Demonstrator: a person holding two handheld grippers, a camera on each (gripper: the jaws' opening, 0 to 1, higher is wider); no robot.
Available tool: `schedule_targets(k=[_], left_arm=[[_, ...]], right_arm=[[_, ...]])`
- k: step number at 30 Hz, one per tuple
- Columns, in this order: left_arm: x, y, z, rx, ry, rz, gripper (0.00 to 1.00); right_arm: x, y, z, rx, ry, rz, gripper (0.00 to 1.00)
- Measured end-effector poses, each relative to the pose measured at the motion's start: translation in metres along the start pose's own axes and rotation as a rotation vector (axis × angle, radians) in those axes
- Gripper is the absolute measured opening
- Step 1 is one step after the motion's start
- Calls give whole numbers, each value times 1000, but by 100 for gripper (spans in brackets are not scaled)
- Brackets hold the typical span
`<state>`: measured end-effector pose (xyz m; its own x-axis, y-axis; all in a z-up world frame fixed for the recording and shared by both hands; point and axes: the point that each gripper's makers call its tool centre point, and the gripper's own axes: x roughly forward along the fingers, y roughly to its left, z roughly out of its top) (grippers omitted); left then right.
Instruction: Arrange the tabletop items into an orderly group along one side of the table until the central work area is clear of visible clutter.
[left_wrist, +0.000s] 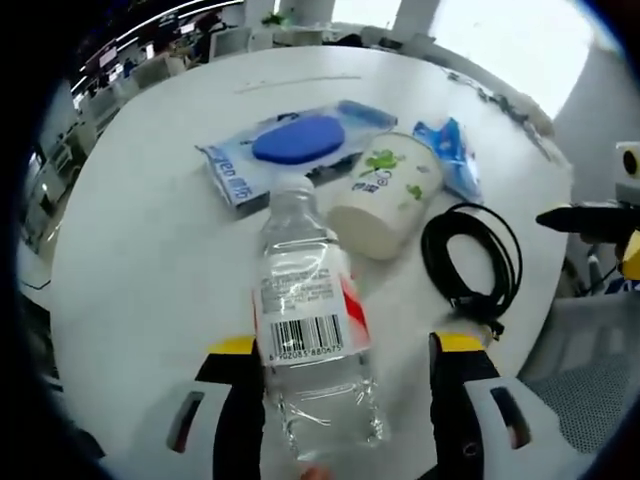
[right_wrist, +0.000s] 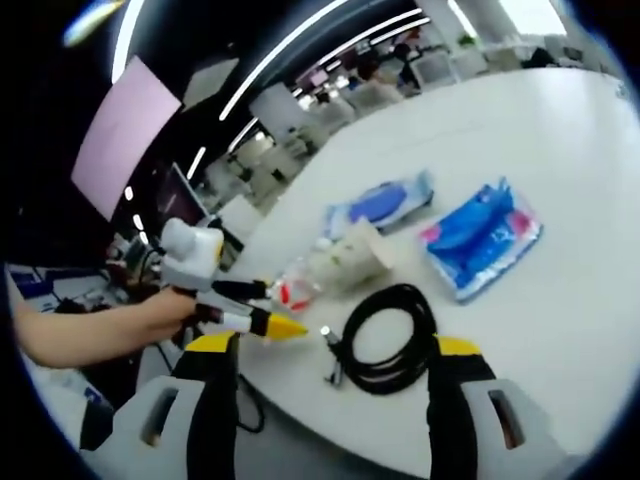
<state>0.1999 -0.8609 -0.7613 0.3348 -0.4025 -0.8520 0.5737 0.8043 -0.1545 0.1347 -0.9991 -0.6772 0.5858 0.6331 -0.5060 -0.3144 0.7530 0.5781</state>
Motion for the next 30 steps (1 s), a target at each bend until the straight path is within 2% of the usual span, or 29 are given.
schedule_targets(k=[5,11,14,20,22,26,30], left_arm=[[-2,13,-1,13,0,56,45],[-1,14,1,20,-30,57,43],[-1,16,3,-6,-51,70,41],[-2,17,3,-17,-61,87,40],[-2,17,3,-20,-65,90,40],[-3,17,3,-20,-72,103,40],[-5,19,0,-38,-78,112,40]], right_arm=[[8,9,0,-13,16,23,74],[15,15,-1,-31,38,43,74],[18,20,0,-27,45,58,73],[30,39,4,-25,59,113,69],[35,48,9,0,51,140,67],[50,74,30,115,-1,220,61],[71,86,48,162,-23,240,61]])
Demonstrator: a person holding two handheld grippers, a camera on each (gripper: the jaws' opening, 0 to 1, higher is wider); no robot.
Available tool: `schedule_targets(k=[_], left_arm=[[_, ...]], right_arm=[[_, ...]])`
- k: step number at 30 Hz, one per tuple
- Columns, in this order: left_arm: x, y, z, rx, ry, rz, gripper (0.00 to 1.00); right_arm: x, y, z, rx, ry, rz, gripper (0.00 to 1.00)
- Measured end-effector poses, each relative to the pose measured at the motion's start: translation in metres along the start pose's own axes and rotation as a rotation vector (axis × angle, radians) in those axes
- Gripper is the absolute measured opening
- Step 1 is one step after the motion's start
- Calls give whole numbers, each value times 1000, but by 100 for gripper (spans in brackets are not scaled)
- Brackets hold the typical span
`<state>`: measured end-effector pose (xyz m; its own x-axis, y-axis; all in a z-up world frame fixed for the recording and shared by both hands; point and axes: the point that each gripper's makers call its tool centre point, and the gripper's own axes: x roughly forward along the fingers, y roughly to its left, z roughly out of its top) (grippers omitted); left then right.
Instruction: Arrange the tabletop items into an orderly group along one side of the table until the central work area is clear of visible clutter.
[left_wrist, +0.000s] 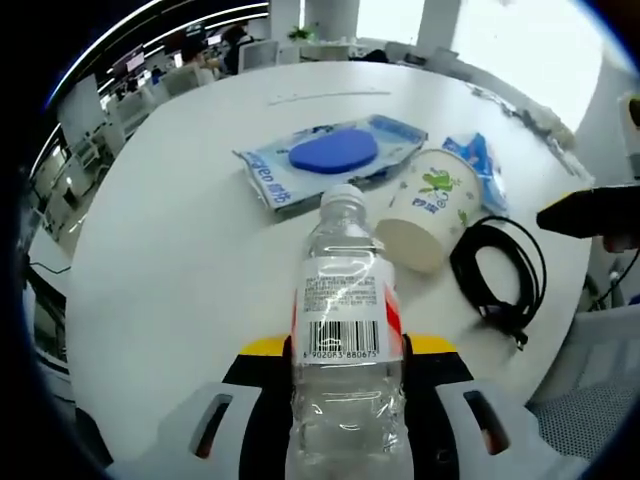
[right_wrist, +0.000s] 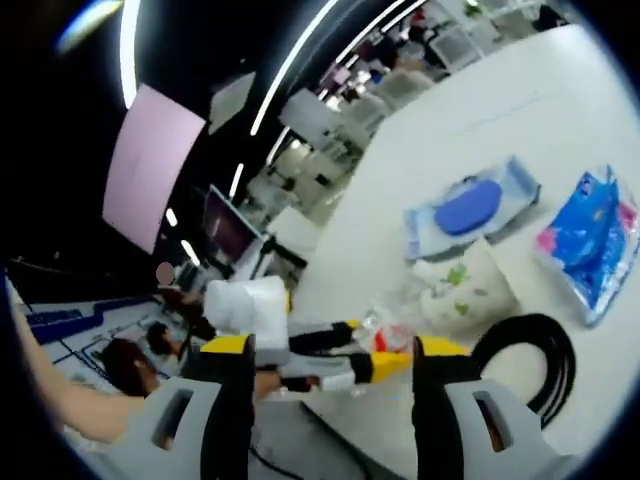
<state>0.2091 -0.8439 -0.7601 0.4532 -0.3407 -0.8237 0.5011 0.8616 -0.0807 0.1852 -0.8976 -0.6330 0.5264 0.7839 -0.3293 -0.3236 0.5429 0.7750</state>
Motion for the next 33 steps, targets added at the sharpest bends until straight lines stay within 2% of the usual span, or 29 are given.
schedule_targets(k=[8,16,19,25,33], left_arm=[[-7,5,-10,-25,-6,11,40],[-14,9,-19,-44,-9,21,40],[-16,9,-21,-50,-13,26,41],[-17,10,-21,-52,-21,30,41],[-18,10,-20,-46,-43,39,41]], right_arm=[[33,4,7,-1,39,-14,59],[50,-5,0,16,95,-58,57],[58,-13,-5,30,127,-95,57],[74,-30,1,76,114,-203,55],[97,-44,-1,112,141,-297,52]])
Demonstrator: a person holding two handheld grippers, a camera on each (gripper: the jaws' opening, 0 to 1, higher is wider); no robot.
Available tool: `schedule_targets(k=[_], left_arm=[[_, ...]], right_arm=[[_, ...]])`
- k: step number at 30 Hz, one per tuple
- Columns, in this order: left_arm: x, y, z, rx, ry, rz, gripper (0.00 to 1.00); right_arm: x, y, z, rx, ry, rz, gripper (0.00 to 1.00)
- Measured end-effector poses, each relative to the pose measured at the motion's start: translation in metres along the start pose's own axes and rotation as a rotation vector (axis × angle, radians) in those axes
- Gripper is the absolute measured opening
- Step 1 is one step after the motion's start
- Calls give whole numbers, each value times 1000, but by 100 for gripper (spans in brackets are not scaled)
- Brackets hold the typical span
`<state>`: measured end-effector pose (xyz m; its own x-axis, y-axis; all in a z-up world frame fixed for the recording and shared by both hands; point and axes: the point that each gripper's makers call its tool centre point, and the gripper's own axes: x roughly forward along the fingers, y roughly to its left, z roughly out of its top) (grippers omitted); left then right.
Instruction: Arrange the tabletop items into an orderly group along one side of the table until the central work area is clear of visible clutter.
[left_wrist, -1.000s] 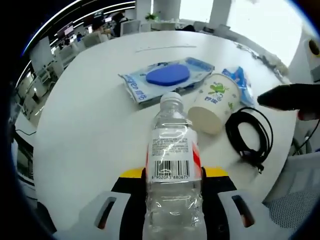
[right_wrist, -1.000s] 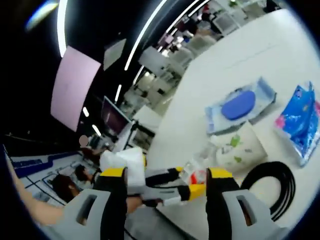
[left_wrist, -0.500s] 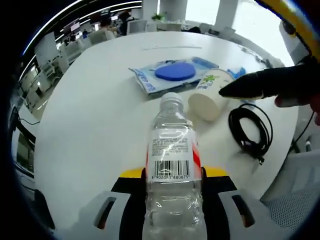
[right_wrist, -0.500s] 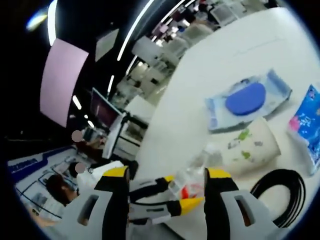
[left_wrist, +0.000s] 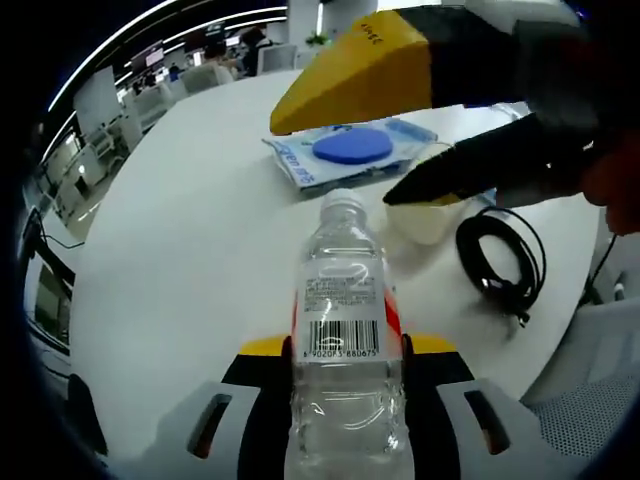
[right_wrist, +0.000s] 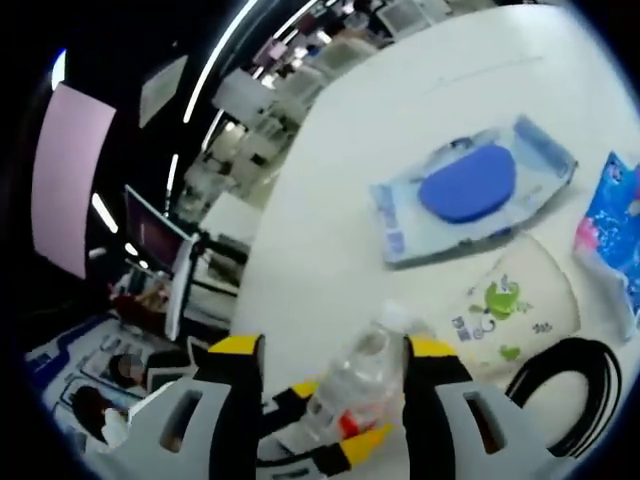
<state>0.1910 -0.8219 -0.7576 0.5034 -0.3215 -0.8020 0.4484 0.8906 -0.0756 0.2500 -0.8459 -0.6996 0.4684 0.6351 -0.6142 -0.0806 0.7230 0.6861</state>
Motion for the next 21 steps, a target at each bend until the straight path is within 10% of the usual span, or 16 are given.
schedule_targets(k=[21], left_arm=[[0,-3,0,17,-45,-12,41]], right_arm=[[40,-37,-5,34,63,-172,41]])
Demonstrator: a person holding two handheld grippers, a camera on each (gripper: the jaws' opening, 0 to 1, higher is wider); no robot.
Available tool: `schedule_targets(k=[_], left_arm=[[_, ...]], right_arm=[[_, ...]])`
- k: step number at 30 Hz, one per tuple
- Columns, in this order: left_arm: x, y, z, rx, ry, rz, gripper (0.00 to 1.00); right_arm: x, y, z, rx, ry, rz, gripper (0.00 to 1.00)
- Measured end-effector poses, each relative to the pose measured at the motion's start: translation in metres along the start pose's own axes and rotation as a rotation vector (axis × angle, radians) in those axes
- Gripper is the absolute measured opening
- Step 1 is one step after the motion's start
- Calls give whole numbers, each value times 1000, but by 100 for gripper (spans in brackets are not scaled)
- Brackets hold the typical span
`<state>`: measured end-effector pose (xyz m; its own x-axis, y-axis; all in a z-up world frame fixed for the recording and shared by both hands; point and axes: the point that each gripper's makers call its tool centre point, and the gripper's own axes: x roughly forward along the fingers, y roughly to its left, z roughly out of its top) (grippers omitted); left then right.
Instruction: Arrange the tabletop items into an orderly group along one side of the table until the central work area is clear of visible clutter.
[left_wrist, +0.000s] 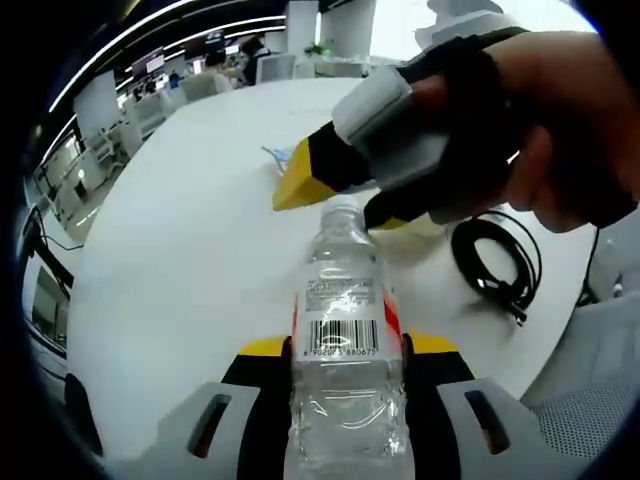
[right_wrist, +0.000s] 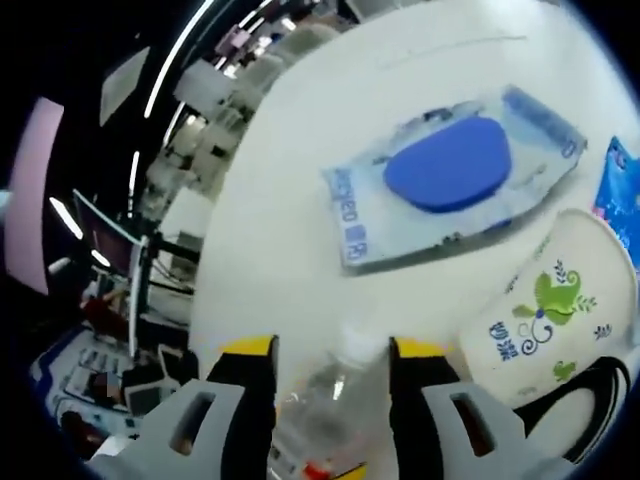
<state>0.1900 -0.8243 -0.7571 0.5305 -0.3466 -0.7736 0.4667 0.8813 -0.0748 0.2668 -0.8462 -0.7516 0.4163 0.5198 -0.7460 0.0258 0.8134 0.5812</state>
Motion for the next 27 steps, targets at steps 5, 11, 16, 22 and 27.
schedule_targets(k=[5,11,16,22,27], left_arm=[[1,0,-3,38,6,10,42],[0,0,-2,46,2,5,42],[-1,-1,-3,46,-4,0,42],[-5,-2,-3,33,-18,-22,40],[-8,-2,-1,17,-41,-32,39]], right_arm=[[2,-14,7,0,-50,-64,24],[3,-10,8,-32,-61,-85,22],[4,-11,7,-28,-44,-70,21],[-1,-7,7,-11,-61,-31,20],[-8,-1,9,3,-94,4,20]])
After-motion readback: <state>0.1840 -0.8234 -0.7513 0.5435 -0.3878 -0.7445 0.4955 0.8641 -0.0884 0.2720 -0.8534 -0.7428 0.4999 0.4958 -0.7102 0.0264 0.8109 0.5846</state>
